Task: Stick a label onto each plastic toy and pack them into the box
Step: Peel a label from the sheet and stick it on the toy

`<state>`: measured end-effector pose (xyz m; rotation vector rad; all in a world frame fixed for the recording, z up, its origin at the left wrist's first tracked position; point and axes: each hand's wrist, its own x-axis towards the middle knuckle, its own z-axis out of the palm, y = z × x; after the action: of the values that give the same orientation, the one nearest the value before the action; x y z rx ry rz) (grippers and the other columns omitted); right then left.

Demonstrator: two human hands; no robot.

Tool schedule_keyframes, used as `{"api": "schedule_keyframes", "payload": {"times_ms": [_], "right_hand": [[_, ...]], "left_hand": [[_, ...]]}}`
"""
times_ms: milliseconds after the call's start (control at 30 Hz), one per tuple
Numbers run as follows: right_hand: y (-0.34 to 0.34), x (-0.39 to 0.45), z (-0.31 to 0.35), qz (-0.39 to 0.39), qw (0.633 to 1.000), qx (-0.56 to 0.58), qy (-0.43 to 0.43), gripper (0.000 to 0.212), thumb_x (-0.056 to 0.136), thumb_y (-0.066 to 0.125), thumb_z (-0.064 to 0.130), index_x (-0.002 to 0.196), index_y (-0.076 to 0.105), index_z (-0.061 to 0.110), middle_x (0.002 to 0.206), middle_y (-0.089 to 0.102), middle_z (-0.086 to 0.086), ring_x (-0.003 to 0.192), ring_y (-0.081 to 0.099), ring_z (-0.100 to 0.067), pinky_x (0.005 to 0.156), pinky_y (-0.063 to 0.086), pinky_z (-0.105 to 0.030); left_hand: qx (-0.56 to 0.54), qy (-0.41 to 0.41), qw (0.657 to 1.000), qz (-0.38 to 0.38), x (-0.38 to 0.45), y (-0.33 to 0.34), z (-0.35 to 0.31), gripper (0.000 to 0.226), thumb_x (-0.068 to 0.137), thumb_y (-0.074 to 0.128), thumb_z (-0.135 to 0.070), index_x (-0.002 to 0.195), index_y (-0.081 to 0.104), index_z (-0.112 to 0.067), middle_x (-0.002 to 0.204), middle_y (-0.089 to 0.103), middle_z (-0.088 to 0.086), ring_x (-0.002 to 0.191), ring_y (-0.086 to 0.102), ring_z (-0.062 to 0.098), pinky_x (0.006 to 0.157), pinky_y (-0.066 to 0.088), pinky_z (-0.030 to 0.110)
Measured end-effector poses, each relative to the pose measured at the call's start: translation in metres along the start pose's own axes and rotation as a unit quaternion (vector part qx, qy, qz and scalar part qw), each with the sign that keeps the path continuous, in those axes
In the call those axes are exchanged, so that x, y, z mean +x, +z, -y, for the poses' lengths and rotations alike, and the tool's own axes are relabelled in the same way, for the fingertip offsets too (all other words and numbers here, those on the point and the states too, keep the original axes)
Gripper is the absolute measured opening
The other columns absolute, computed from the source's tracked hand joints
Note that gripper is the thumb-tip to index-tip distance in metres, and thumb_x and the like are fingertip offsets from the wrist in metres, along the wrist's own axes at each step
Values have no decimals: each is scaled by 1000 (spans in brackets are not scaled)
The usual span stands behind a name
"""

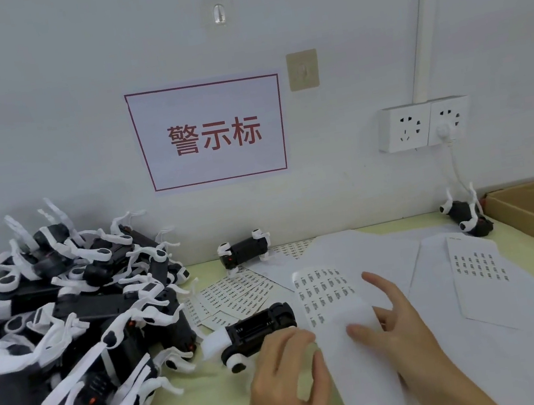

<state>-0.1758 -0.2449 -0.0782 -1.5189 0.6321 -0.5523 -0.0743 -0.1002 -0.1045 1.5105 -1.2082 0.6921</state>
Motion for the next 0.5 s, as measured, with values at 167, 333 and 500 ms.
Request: {"api": "schedule_keyframes", "payload": {"times_ms": [167, 333, 500], "right_hand": [[15, -6, 0, 120, 988, 99, 21, 72, 71, 79, 8, 132, 50, 33, 110, 74, -14, 100, 71, -36, 88, 56, -51], [19, -8, -1, 202, 977, 59, 36, 50, 70, 80, 26, 118, 70, 13, 116, 72, -11, 108, 69, -31, 98, 51, -50], [30, -10, -8, 129, 986, 78, 75, 57, 53, 88, 33, 103, 76, 10, 103, 75, -16, 97, 72, -35, 95, 52, -55]], "left_hand": [[-137, -224, 964, -28, -2, -2, -5, 26, 81, 68, -14, 102, 57, -24, 78, 74, -7, 57, 65, 10, 52, 52, 23], [-240, -322, 916, -17, -3, -1, -4, 30, 82, 66, -20, 109, 52, -20, 79, 76, 5, 71, 71, 19, 63, 54, 25], [-254, -335, 907, 24, -3, 0, 0, 21, 84, 62, -23, 103, 57, -16, 62, 61, 15, 58, 47, 21, 60, 35, 34]]}}
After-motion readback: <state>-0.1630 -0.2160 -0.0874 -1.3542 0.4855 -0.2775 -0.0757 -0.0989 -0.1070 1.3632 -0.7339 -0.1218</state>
